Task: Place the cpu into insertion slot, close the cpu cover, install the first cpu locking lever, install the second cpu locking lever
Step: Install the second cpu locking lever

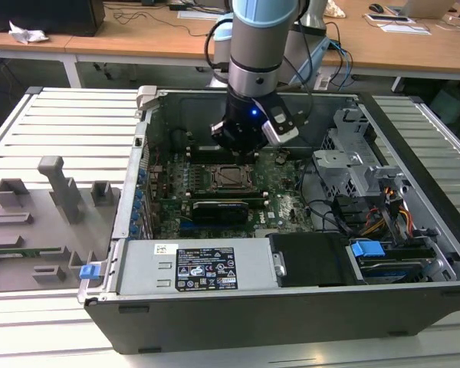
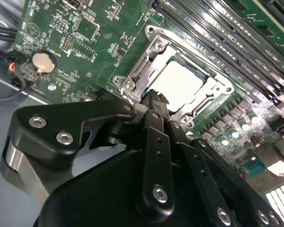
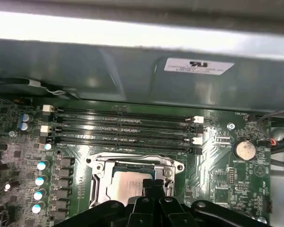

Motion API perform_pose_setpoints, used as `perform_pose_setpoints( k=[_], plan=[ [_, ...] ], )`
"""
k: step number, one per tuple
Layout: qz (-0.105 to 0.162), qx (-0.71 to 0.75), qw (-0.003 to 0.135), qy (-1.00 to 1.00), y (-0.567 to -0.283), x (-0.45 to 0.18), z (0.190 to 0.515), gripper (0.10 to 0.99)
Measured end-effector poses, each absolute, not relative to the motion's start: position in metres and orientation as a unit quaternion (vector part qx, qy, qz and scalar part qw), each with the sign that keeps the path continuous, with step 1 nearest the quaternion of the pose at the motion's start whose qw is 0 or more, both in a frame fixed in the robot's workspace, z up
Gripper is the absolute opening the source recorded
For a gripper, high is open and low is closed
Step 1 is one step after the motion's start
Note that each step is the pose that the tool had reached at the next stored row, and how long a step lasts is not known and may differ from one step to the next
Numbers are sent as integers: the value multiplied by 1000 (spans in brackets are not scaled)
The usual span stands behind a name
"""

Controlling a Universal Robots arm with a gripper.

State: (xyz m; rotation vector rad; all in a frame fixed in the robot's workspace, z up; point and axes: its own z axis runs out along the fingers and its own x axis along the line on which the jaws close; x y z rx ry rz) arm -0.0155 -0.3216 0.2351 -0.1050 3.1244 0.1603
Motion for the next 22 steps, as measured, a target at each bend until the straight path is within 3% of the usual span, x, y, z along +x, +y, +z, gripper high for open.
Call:
perform_pose_setpoints(
  k=[22],
  plan=[
    [63, -33, 3, 997, -376, -21, 236, 106]
  ],
)
